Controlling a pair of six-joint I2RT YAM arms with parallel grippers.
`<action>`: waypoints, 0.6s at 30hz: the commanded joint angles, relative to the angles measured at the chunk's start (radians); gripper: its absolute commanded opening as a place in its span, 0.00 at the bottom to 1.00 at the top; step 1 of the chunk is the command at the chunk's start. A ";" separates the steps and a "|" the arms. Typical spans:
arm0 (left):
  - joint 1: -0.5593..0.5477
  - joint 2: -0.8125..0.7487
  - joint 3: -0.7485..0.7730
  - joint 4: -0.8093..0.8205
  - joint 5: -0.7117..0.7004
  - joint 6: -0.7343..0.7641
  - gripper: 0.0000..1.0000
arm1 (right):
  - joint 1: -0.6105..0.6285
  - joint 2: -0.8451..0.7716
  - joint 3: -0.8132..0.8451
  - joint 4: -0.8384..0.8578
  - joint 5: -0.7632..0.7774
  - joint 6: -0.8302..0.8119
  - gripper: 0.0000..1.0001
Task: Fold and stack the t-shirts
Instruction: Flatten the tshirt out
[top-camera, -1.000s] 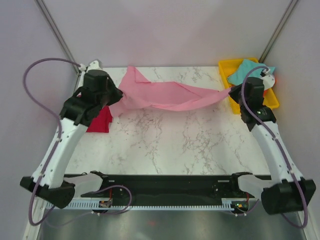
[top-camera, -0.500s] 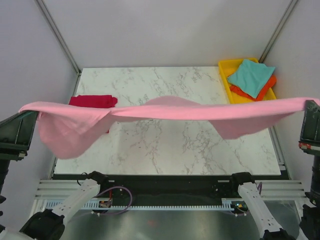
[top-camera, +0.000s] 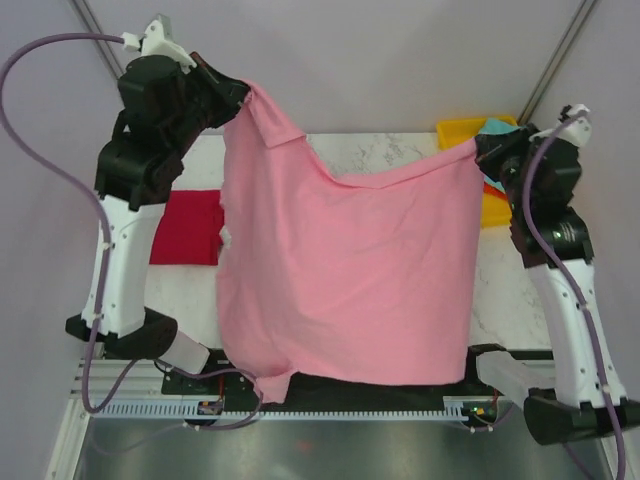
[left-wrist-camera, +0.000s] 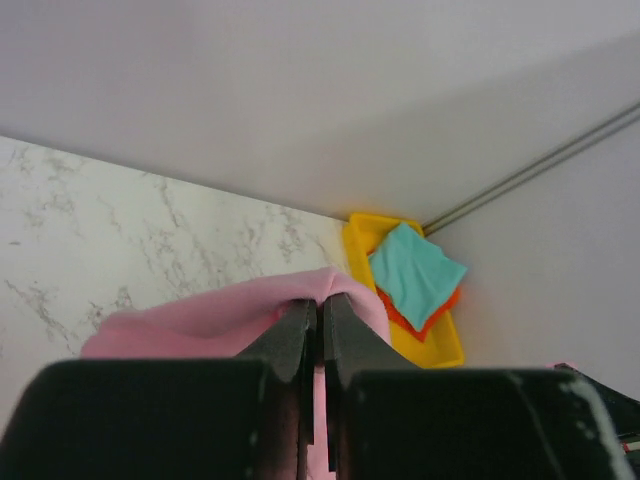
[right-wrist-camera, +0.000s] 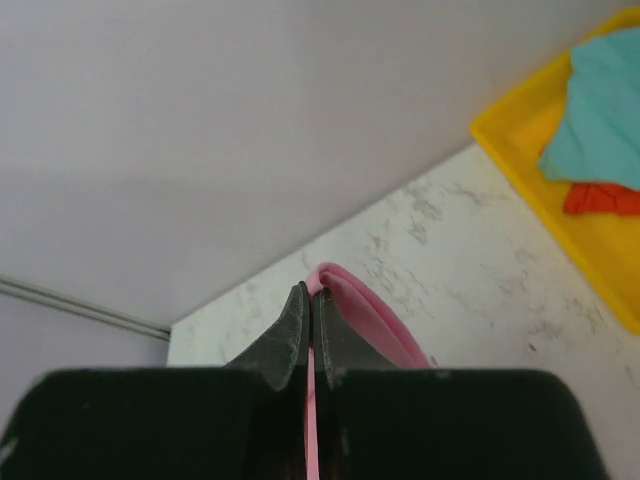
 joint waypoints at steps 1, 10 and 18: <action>0.049 0.053 0.030 0.168 -0.028 0.024 0.02 | 0.000 0.112 -0.011 0.149 0.011 0.046 0.00; 0.111 0.219 0.300 0.363 0.055 0.113 0.02 | -0.058 0.486 0.427 0.088 -0.127 0.096 0.00; 0.131 0.285 0.260 0.457 0.099 0.245 0.02 | -0.084 0.660 0.532 0.091 -0.153 0.088 0.00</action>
